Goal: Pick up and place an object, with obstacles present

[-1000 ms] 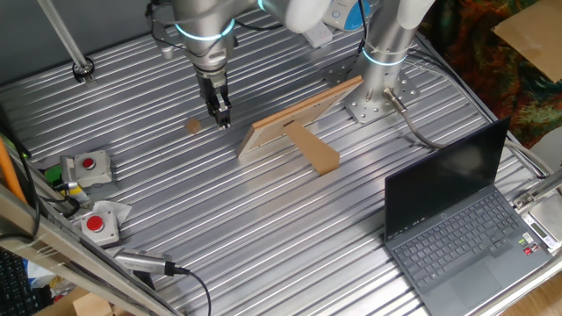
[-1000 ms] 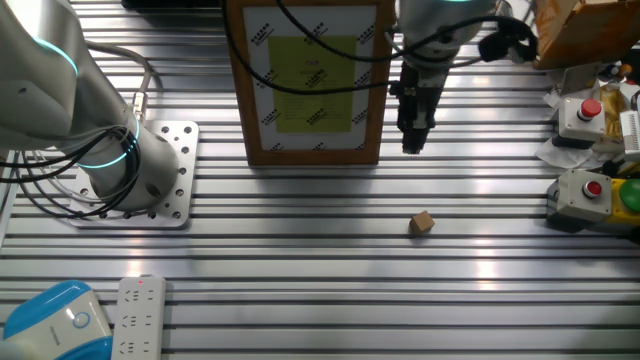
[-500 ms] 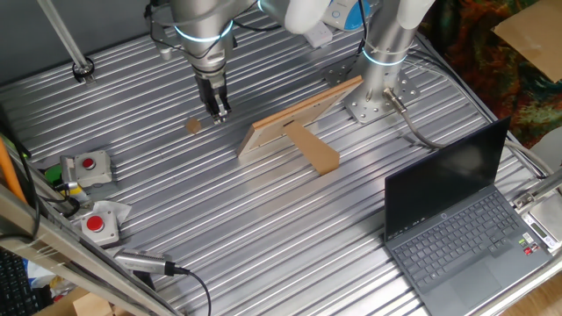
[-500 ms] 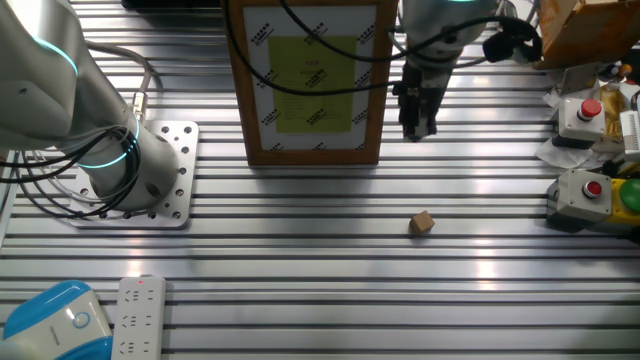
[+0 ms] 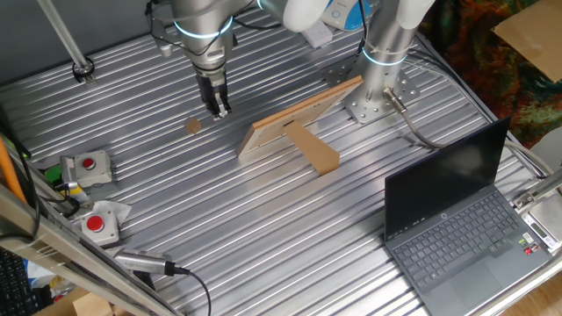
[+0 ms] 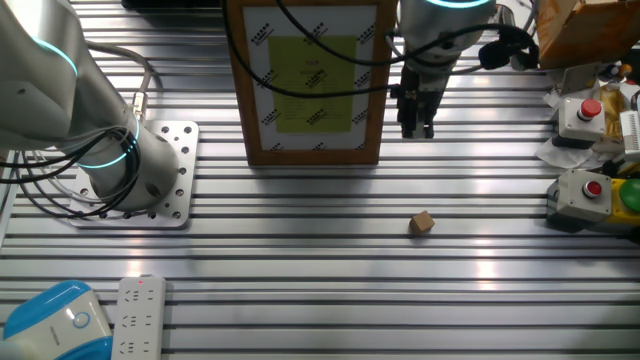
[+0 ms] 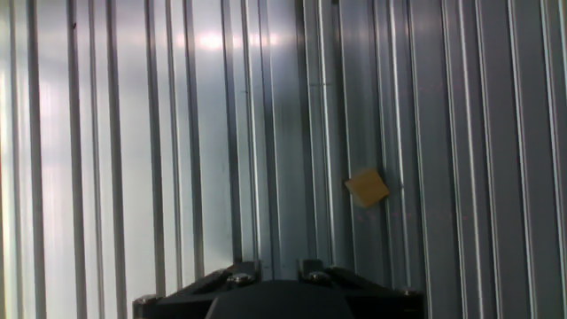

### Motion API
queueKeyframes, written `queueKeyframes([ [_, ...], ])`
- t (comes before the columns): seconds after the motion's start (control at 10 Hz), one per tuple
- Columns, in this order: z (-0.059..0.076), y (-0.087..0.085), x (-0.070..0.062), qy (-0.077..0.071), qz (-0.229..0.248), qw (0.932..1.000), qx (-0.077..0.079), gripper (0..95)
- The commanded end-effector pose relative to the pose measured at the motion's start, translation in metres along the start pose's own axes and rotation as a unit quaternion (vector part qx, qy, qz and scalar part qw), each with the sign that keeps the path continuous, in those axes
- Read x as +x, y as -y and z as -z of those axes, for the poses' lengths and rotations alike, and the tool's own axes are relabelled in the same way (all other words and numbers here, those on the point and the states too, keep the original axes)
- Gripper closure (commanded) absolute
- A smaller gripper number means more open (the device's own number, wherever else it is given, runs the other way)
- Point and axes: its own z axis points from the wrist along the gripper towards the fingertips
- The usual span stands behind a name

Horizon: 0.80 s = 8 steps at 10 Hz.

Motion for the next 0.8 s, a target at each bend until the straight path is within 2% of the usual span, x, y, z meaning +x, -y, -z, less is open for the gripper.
queueKeyframes([
  [0.1, -0.006, 0.001, 0.000, 0.000, -0.002, 1.0000, -0.007, 95.0],
  [0.3, -0.010, 0.004, 0.001, 0.000, 0.001, 1.0000, -0.007, 95.0],
  [0.6, -0.025, 0.019, 0.001, 0.004, 0.012, 0.9999, -0.006, 95.0],
  [0.7, -0.028, 0.022, -0.001, 0.004, 0.016, 0.9999, -0.002, 95.0],
  [0.8, -0.030, 0.027, -0.004, 0.004, 0.018, 0.9998, -0.006, 95.0],
])
